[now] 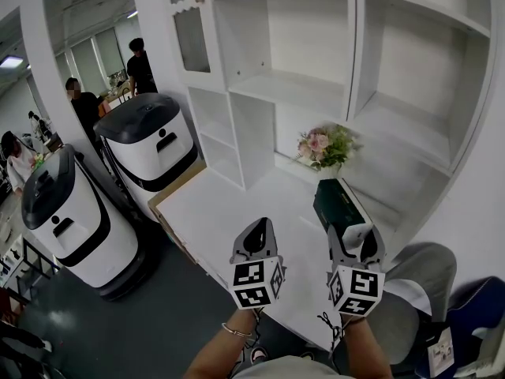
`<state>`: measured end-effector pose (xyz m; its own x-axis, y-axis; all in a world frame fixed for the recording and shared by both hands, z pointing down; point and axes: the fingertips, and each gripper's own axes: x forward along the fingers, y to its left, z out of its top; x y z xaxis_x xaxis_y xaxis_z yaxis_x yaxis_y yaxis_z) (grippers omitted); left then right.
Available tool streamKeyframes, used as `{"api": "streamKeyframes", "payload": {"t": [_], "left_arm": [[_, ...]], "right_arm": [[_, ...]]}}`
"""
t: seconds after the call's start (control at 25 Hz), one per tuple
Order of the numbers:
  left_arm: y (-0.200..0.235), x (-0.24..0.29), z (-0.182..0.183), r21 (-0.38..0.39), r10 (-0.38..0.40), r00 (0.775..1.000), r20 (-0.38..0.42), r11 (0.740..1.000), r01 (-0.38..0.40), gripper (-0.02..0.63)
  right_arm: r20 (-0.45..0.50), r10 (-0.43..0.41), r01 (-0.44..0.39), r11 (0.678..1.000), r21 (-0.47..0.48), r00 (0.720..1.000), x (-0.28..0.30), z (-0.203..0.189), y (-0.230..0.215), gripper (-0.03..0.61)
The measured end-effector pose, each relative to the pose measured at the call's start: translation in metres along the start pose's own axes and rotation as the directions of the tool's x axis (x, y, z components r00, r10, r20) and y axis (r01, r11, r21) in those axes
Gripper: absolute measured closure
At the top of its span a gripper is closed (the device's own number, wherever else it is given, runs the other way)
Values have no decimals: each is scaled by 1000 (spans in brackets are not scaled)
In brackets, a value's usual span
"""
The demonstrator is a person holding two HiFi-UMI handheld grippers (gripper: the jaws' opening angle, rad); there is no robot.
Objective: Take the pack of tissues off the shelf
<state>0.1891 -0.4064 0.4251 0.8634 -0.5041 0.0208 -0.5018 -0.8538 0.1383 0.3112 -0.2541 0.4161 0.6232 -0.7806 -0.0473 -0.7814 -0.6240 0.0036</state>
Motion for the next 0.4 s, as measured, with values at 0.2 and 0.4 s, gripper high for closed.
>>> {"api": "streamKeyframes", "payload": {"t": [0.2, 0.4], "left_arm": [[-3, -2, 0, 0, -7, 1000, -1, 1000, 7, 595], [-4, -5, -1, 4, -11, 1000, -1, 1000, 11, 596]], "right_arm": [[4, -8, 8, 1000, 6, 1000, -5, 1, -3, 236], [16, -12, 12, 1000, 14, 1000, -11, 2, -3, 236]]}}
